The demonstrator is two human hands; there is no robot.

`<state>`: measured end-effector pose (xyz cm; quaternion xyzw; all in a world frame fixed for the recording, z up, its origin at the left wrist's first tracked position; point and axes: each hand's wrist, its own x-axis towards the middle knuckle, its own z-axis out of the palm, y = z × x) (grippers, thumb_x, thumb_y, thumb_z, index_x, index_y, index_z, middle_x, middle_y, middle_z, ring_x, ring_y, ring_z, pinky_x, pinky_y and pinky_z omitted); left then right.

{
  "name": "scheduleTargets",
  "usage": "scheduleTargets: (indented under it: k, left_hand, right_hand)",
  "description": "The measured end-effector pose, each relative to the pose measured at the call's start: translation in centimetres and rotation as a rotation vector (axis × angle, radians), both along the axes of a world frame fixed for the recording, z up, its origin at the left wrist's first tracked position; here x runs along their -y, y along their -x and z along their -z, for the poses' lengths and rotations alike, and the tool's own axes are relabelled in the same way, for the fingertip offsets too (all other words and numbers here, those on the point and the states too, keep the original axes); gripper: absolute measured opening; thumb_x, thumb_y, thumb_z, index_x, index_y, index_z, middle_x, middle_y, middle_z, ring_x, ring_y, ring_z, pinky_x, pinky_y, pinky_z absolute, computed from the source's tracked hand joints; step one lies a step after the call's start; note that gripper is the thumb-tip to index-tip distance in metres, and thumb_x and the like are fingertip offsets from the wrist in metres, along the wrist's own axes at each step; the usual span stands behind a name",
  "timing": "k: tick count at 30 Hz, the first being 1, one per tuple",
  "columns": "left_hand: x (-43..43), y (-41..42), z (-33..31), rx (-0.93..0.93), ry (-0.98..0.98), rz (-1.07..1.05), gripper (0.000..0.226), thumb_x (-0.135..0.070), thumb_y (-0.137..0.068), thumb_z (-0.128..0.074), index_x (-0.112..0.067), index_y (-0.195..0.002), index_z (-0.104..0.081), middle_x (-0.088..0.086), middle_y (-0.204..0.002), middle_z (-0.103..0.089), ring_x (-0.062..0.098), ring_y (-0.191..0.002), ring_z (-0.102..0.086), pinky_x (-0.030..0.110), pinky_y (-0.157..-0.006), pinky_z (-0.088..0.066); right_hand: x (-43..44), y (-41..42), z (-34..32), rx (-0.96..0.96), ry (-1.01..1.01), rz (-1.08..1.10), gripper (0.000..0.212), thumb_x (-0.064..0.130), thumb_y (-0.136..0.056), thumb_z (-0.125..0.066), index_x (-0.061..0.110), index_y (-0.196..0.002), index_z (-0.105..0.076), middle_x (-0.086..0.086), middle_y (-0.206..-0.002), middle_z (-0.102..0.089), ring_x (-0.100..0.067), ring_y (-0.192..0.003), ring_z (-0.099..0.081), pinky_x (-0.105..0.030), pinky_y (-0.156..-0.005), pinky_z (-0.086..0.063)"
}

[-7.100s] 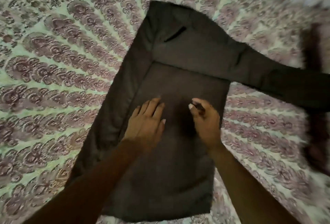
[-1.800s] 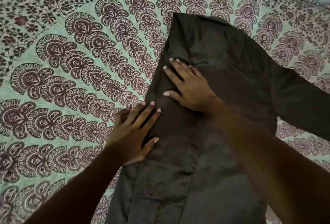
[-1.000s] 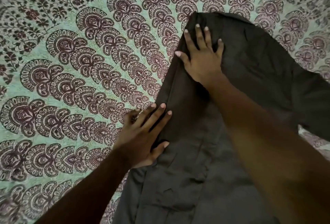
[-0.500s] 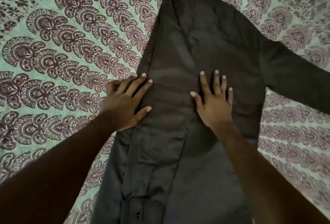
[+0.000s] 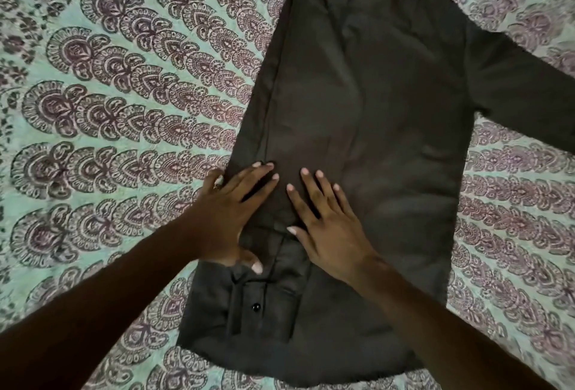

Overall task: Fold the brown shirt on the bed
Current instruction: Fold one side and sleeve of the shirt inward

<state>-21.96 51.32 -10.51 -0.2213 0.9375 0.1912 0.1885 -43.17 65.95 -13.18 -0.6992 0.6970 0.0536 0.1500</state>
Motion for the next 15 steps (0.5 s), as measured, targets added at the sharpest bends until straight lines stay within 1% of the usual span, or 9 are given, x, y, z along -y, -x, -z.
scheduleTargets:
  k: [1, 3, 6, 8, 12, 15]
  left_hand:
    - [-0.1, 0.0, 0.0, 0.038, -0.003, 0.018, 0.157, -0.104, -0.048, -0.053, -0.021, -0.162, 0.017, 0.000, -0.168, 0.031, 0.021, -0.158, 0.021, 0.064, -0.120, -0.006]
    - [-0.4, 0.3, -0.1, 0.084, 0.009, 0.039, 0.170, -0.099, -0.038, -0.063, -0.019, -0.159, 0.026, 0.003, -0.163, 0.041, 0.023, -0.154, 0.031, 0.068, -0.120, -0.003]
    - [-0.8, 0.6, -0.2, 0.121, 0.026, 0.035, 0.177, -0.095, -0.033, -0.070, -0.016, -0.157, 0.029, 0.006, -0.162, 0.042, 0.026, -0.154, 0.032, 0.072, -0.120, -0.007]
    - [-0.9, 0.6, -0.5, 0.124, 0.047, 0.035, 0.178, -0.094, -0.032, -0.071, -0.015, -0.158, 0.028, 0.006, -0.163, 0.042, 0.026, -0.154, 0.030, 0.074, -0.118, -0.009]
    - [-1.1, 0.9, -1.0, 0.172, 0.064, 0.035, 0.177, -0.094, -0.034, -0.072, -0.015, -0.157, 0.029, 0.006, -0.161, 0.044, 0.026, -0.154, 0.031, 0.076, -0.117, -0.008]
    - [-1.4, 1.4, -1.6, 0.208, 0.087, 0.036, 0.176, -0.092, -0.038, -0.074, -0.015, -0.155, 0.032, 0.007, -0.159, 0.046, 0.027, -0.153, 0.033, 0.072, -0.119, -0.001]
  right_hand:
    - [-1.0, -0.6, -0.2, 0.007, -0.009, 0.002, 0.072, 0.057, -0.106, -0.035, 0.023, -0.166, -0.018, -0.011, -0.175, 0.000, -0.034, -0.161, -0.002, -0.056, -0.127, -0.020]
    - [-3.0, -1.6, -0.7, 0.026, -0.022, -0.009, 0.078, 0.064, -0.103, -0.037, 0.022, -0.166, -0.017, -0.012, -0.175, 0.001, -0.036, -0.161, -0.001, -0.058, -0.127, -0.020]
    - [-5.8, -3.2, -1.4, 0.043, -0.043, -0.033, 0.089, 0.076, -0.099, -0.035, 0.022, -0.167, -0.014, -0.011, -0.175, 0.003, -0.039, -0.161, 0.002, -0.060, -0.127, -0.017]
    - [-7.5, -4.2, -1.6, 0.055, -0.050, -0.043, 0.092, 0.079, -0.098, -0.035, 0.021, -0.167, -0.016, -0.011, -0.175, 0.002, -0.041, -0.160, 0.001, -0.062, -0.125, -0.019]
    - [-9.7, -5.7, -1.7, 0.071, -0.045, -0.065, 0.087, 0.073, -0.100, -0.039, 0.021, -0.166, -0.019, -0.011, -0.175, -0.001, -0.042, -0.160, -0.002, -0.064, -0.123, -0.025]
    - [-9.9, -6.0, -2.1, 0.103, -0.028, -0.077, 0.081, 0.067, -0.102, -0.041, 0.020, -0.165, -0.023, -0.012, -0.175, -0.004, -0.043, -0.160, -0.004, -0.062, -0.122, -0.028]
